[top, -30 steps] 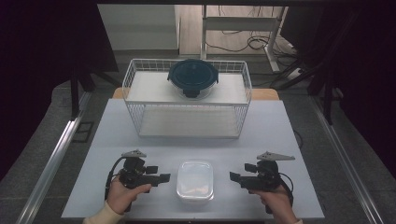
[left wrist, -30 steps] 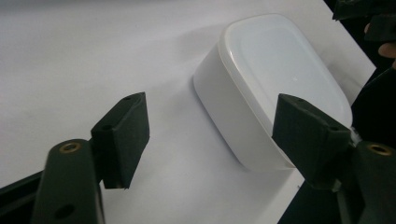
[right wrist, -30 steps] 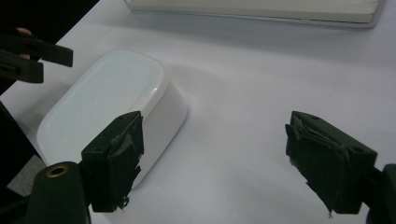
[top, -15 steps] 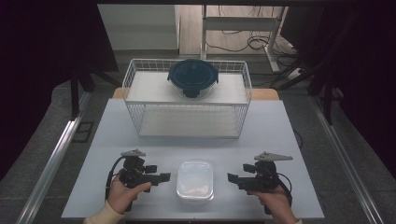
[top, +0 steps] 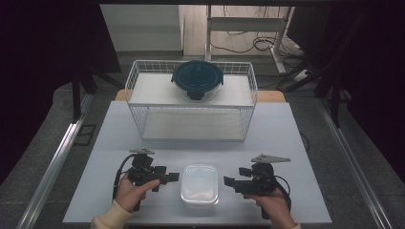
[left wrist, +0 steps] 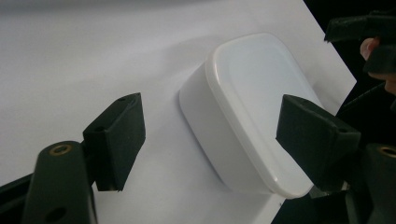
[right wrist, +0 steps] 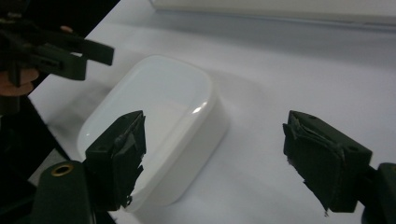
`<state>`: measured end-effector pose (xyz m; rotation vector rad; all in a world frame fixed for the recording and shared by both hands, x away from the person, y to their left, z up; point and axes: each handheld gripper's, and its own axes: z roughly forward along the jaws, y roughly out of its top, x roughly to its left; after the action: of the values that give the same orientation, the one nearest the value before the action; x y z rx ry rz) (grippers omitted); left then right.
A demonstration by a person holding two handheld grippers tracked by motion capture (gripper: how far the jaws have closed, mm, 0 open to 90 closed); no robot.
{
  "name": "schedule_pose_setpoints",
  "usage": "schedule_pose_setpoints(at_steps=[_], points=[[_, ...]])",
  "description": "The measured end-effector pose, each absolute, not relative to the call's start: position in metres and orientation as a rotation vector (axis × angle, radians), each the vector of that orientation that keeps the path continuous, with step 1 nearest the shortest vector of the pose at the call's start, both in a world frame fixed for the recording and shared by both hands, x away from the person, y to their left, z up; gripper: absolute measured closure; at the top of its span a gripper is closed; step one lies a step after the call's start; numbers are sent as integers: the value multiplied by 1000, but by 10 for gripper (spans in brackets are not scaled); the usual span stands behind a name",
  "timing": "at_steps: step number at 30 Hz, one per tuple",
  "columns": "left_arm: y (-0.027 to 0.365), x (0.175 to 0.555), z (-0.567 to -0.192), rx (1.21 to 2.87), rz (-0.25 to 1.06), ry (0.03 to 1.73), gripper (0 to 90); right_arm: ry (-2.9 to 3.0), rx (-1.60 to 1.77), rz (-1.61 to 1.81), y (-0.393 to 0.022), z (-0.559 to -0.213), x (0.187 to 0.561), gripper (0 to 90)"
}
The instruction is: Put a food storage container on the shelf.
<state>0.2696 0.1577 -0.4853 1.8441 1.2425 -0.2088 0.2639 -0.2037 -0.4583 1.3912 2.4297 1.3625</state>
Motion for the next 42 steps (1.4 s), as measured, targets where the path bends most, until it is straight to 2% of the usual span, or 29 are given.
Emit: schedule_pose_setpoints(at_steps=[10, 17, 21, 27, 33, 42], points=[[142, 274, -496, 1828, -307, 1238, 271, 2508, 1460, 1353, -177, -470, 272, 291], [143, 273, -500, 1808, -321, 1235, 308, 2506, 1496, 1373, -179, -480, 273, 332], [143, 272, -509, 1777, -379, 1241, 333, 2512, 1524, 1406, -179, -485, 269, 365], [142, 270, -510, 1763, -401, 1208, 445, 2542, 1548, 1425, -175, -492, 269, 443], [142, 271, -520, 1731, -494, 1209, 550, 2542, 1621, 1460, -174, -498, 269, 501], [145, 264, -519, 1659, -483, 1247, 680, 2462, 1743, 1507, -180, -497, 266, 650]])
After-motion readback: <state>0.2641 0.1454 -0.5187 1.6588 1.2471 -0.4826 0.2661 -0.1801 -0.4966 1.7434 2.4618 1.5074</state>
